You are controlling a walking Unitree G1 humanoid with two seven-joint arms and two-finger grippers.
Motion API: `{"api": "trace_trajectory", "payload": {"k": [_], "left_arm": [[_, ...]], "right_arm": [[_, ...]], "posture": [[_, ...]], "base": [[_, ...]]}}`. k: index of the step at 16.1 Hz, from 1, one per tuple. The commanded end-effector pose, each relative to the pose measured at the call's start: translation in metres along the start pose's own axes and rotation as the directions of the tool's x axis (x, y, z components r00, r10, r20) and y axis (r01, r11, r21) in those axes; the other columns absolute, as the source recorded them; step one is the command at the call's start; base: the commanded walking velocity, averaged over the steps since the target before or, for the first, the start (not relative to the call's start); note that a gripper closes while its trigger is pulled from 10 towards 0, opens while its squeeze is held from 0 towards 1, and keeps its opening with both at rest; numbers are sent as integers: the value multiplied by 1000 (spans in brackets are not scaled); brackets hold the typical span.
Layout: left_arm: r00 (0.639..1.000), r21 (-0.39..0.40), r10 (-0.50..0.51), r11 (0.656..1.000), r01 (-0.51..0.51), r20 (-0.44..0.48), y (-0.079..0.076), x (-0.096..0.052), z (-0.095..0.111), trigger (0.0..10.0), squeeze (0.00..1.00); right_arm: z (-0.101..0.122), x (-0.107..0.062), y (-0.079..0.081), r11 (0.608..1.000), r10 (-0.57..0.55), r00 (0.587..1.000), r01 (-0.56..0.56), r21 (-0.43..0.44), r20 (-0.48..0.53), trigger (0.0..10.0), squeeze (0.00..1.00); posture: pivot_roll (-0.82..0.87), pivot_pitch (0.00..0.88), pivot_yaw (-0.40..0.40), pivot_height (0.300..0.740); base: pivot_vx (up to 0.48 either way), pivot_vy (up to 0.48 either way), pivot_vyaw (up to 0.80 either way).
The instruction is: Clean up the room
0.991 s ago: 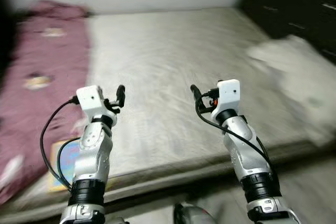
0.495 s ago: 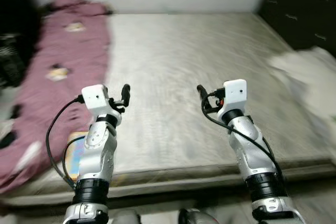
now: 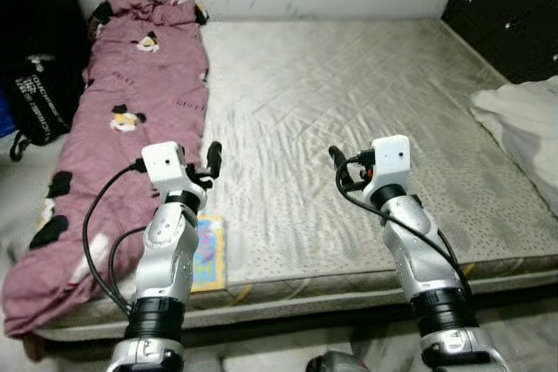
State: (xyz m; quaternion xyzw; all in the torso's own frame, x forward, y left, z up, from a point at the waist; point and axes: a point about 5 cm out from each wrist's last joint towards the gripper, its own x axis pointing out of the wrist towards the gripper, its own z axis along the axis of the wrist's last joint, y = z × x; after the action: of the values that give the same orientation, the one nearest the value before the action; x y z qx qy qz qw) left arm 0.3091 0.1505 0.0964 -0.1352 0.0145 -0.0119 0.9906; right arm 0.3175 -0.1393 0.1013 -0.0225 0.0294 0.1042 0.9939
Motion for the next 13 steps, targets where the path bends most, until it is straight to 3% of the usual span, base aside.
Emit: {"api": "trace_trajectory", "payload": {"k": [1,7,13], "left_arm": [[1000,7,15,1000,-15,10,4,1,4,10000,0],[999,10,30,1000,-30,26,4,2,8,10000,0],[998,21,40,999,-41,46,5,3,13,10000,0]], "right_arm": [[6,3,5,1000,24,1000,-24,0,17,10000,0],[7,4,4,1000,22,1000,-22,3,15,10000,0],[3,2,2,1000,11,1000,-11,-3,3,10000,0]], "posture": [[9,0,-23,740],[-3,0,-18,740],[12,0,-33,740]], "base": [[0,472,0],[0,469,0],[0,169,0]]}}
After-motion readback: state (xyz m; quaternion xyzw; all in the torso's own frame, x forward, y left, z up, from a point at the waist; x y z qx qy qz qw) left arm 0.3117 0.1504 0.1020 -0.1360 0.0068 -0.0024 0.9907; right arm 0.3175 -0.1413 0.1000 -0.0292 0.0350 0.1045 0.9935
